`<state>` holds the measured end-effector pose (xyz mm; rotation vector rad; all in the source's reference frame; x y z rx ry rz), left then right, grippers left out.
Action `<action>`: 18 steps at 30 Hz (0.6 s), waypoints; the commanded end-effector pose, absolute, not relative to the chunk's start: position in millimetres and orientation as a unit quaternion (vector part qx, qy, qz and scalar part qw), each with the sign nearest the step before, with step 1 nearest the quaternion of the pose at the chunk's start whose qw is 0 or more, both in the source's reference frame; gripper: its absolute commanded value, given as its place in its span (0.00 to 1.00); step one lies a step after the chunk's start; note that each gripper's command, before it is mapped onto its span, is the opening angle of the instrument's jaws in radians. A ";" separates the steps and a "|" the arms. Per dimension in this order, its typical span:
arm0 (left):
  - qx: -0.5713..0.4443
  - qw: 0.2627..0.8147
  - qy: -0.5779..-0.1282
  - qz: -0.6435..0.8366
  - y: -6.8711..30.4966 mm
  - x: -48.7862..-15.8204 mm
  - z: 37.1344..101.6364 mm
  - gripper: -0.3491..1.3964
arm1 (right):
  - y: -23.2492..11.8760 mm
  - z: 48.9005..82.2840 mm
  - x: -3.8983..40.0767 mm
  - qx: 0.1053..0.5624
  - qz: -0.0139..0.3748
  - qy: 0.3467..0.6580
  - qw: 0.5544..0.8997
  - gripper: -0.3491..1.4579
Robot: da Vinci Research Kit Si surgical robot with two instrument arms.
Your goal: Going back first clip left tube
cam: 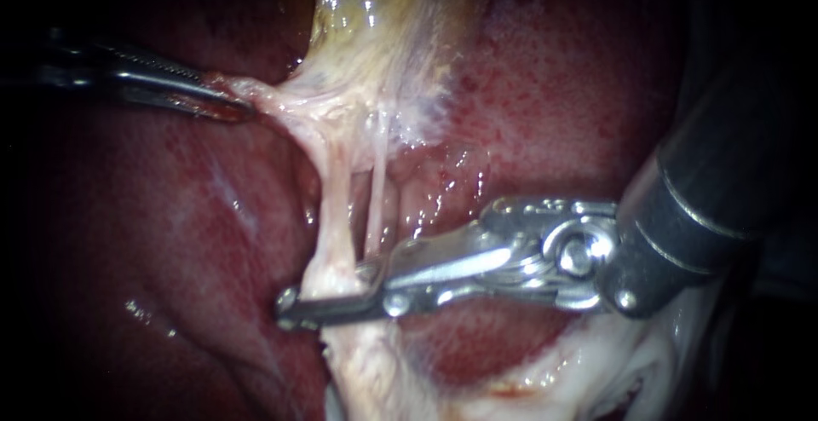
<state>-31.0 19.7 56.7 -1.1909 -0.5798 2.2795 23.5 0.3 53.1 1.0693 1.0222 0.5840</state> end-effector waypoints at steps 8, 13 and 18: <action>-0.438 0.250 -0.213 0.837 19.7 -30.9 56.7 0.00 | -1.5 57.2 23.5 0.476 0.247 0.460 0.708 0.34; -0.438 0.250 -0.213 0.837 19.6 -30.9 56.7 0.00 | -1.1 60.0 23.1 0.453 0.252 0.469 0.715 0.43; -0.437 0.252 -0.214 0.836 19.6 -30.9 56.7 0.00 | 0.0 61.5 22.4 0.407 0.248 0.485 0.733 0.46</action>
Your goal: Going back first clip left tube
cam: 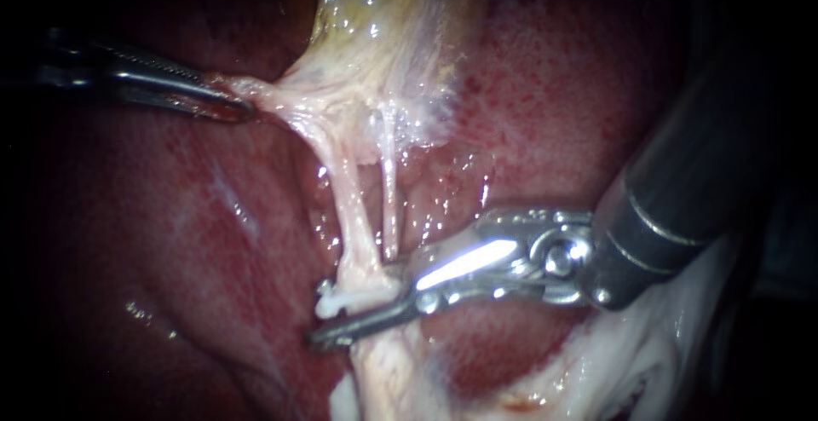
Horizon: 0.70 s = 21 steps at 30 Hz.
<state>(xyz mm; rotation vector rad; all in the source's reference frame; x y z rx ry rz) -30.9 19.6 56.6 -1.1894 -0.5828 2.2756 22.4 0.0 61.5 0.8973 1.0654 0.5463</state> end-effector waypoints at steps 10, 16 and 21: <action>-0.437 0.252 -0.215 0.836 19.6 -30.7 56.6 0.00 | -0.2 61.0 19.5 0.318 0.165 0.482 0.799 0.47; -0.437 0.252 -0.215 0.836 19.6 -30.7 56.6 0.00 | 0.3 59.3 16.0 0.242 0.135 0.502 0.819 0.47; -0.437 0.252 -0.215 0.836 19.6 -30.7 56.6 0.00 | 0.9 58.0 12.3 0.204 0.130 0.503 0.830 0.47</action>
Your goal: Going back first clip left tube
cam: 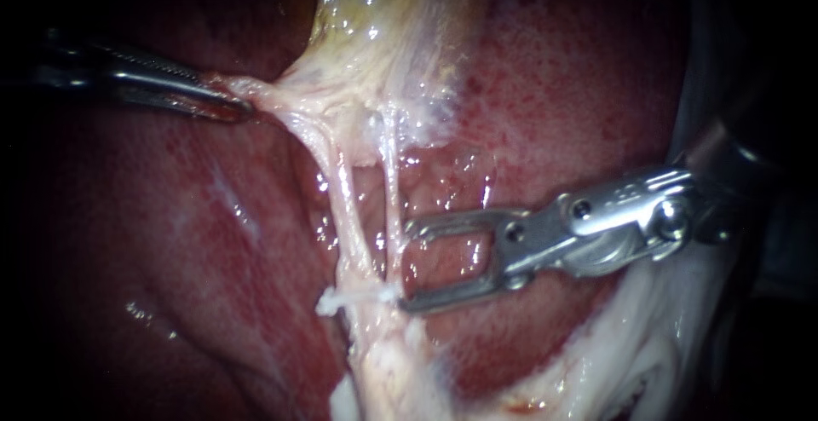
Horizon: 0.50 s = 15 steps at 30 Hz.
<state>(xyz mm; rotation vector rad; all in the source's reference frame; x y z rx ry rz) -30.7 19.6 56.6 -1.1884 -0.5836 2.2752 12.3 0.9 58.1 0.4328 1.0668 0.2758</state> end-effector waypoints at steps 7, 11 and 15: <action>-0.437 0.252 -0.214 0.836 19.6 -30.8 56.6 0.00 | 2.0 56.4 7.9 0.176 0.135 0.499 0.838 0.47; -0.437 0.252 -0.214 0.836 19.6 -30.9 56.6 0.00 | 2.8 55.5 6.3 0.175 0.133 0.498 0.839 0.47; -0.437 0.253 -0.213 0.837 19.3 -31.3 56.7 0.00 | 3.5 54.7 5.4 0.175 0.127 0.499 0.839 0.47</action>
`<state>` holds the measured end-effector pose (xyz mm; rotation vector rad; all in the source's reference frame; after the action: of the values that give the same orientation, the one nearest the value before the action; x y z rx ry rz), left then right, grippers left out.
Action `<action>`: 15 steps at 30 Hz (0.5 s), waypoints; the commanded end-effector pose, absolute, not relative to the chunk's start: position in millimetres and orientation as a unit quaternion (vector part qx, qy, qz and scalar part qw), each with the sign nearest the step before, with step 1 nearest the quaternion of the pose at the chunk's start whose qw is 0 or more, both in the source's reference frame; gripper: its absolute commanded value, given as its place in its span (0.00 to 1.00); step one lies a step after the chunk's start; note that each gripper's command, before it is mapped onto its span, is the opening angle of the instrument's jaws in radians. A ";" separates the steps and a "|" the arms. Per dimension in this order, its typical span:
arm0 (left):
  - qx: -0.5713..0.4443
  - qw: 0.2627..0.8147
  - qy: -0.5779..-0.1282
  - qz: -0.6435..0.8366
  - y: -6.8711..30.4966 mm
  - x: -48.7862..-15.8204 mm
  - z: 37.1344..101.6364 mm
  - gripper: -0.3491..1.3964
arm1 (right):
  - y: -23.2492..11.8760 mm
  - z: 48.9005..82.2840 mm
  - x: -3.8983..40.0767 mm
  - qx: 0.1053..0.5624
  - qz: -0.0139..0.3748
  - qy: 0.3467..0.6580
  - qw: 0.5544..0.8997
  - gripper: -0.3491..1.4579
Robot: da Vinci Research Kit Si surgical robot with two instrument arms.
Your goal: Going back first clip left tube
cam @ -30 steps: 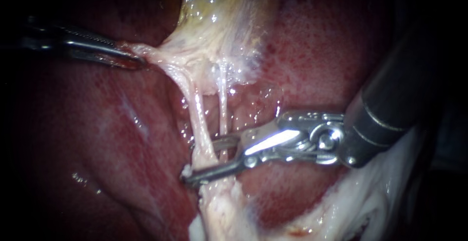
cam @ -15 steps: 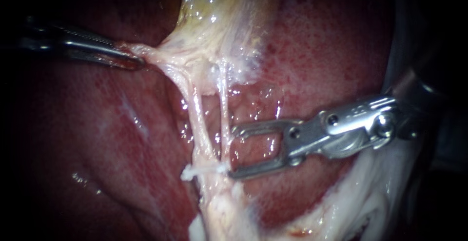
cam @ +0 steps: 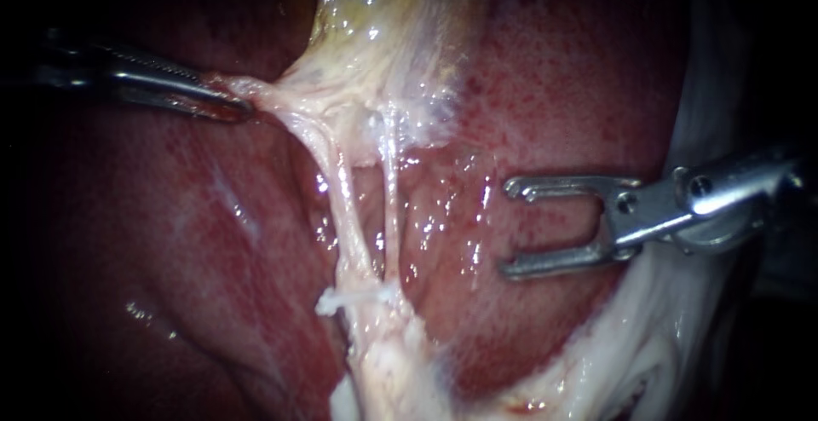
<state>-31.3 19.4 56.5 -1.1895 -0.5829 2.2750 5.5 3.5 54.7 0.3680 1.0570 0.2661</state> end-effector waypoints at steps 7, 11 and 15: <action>-0.436 0.254 -0.214 0.836 17.5 -33.7 58.3 0.00 | 3.7 54.4 5.3 0.199 0.110 0.507 0.832 0.47; -0.437 0.252 -0.218 0.836 16.9 -35.1 59.3 0.00 | 3.6 54.4 5.3 0.203 0.106 0.508 0.830 0.47; -0.437 0.252 -0.222 0.834 16.5 -35.7 59.7 0.00 | 3.6 54.3 5.3 0.203 0.106 0.508 0.830 0.47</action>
<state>-35.7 16.5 59.8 -1.1890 -0.6028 2.2703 5.3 3.6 54.3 0.4308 1.0780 0.2253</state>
